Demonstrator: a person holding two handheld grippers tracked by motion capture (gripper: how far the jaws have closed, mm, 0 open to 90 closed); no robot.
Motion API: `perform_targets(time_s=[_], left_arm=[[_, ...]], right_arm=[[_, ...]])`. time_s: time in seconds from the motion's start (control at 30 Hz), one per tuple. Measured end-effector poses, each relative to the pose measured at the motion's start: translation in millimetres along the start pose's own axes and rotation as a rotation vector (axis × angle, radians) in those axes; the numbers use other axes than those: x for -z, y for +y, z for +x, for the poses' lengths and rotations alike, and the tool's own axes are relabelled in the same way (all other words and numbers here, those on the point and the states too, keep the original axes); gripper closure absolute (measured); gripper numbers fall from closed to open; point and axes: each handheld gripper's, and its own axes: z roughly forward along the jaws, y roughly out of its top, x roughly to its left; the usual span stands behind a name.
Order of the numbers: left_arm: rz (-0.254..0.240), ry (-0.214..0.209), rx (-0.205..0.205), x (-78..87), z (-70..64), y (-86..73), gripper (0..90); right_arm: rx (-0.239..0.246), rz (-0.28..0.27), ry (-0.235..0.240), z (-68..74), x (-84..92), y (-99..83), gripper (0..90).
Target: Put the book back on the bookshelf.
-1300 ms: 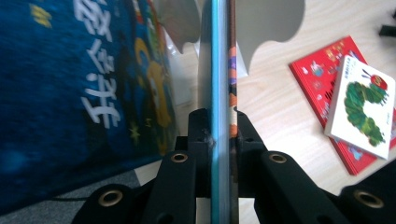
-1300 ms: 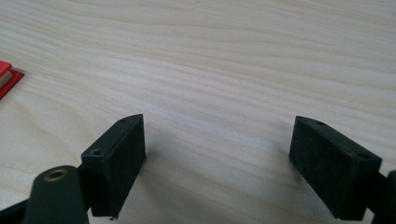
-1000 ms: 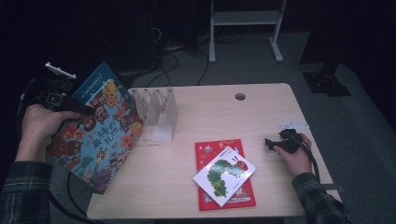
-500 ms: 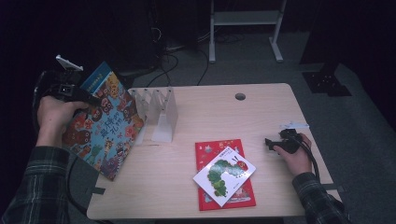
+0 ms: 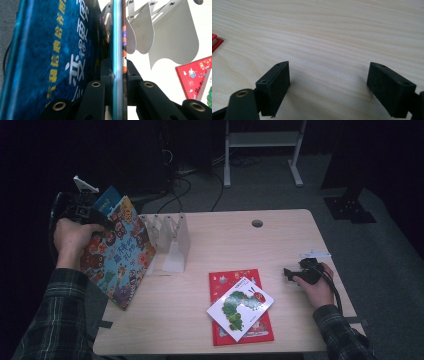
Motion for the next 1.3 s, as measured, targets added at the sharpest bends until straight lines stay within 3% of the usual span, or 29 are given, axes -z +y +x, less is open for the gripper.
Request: perform_targets(time_s=[0.23, 0.37, 0.47, 0.7, 0.93, 1.23, 1.3], left_arm=[[0.009, 0.012, -0.007, -3.9, -3.9, 4.1, 80.4], [0.027, 0.027, -0.009, -2.8, -1.4, -1.5, 79.0], [-0.004, 0.024, -0.005, 2.1, 2.2, -5.5, 78.3], [-0.015, 0.016, -0.010, 5.8, 3.6, -7.6, 77.9], [-0.061, -0.013, 0.001, 19.5, 11.4, -14.5, 75.4], [-0.090, 0.007, -0.018, 38.4, 13.6, -18.6, 75.6], [-0.121, -0.023, -0.026, 51.1, 14.0, -19.9, 76.4]], right_arm=[[0.003, -0.001, 0.001, -0.2, -0.1, 0.0, 17.6], [0.003, -0.001, 0.001, -0.2, -0.1, -0.1, 17.6], [0.003, 0.000, 0.001, -0.2, 0.0, -0.1, 17.6], [0.004, 0.000, 0.001, -0.2, 0.1, -0.1, 17.6], [0.004, 0.000, 0.001, -0.2, 0.1, -0.1, 17.6], [0.003, 0.000, 0.001, -0.2, 0.0, -0.1, 17.7], [0.003, 0.000, 0.001, -0.2, 0.0, -0.1, 17.7]])
